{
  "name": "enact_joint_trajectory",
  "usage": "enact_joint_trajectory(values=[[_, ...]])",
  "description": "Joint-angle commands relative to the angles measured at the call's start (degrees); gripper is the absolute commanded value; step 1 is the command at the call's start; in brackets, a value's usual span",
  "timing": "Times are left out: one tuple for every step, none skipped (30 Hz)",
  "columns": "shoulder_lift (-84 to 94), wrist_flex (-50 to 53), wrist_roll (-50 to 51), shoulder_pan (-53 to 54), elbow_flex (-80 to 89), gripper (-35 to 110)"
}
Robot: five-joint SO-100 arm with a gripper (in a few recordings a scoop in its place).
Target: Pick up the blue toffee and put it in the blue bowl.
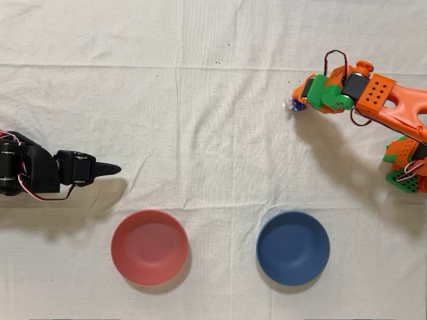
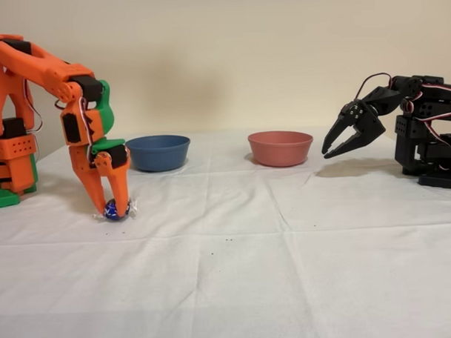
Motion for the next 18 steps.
enact_joint_trajectory(values=[[9.4,1.76,-1.49,1.14,0.7,17],[10.46,2.2,-1.85,1.05,1.05,17],[11.6,2.64,-2.11,0.97,1.32,17],[12.66,3.08,-2.29,0.79,1.58,17],[13.71,3.6,-2.55,0.7,1.85,17],[14.85,4.22,-2.72,0.53,1.93,17],[15.91,4.83,-2.9,0.44,2.02,17],[16.96,5.54,-3.08,0.44,2.02,17],[18.02,6.24,-3.34,0.35,2.02,17],[19.07,7.03,-3.6,0.26,1.93,17],[20.21,7.73,-3.87,0.18,1.76,17],[21.36,8.44,-4.13,0.09,1.67,17],[22.41,9.23,-4.48,-0.09,1.49,16],[23.47,9.84,-4.75,-0.35,1.32,16],[24.43,10.55,-5.01,-0.62,1.05,16],[25.4,11.16,-5.19,-0.97,0.79,16],[26.37,11.95,-5.36,-1.41,0.44,16],[27.25,12.66,-5.36,-1.93,0.09,16]])
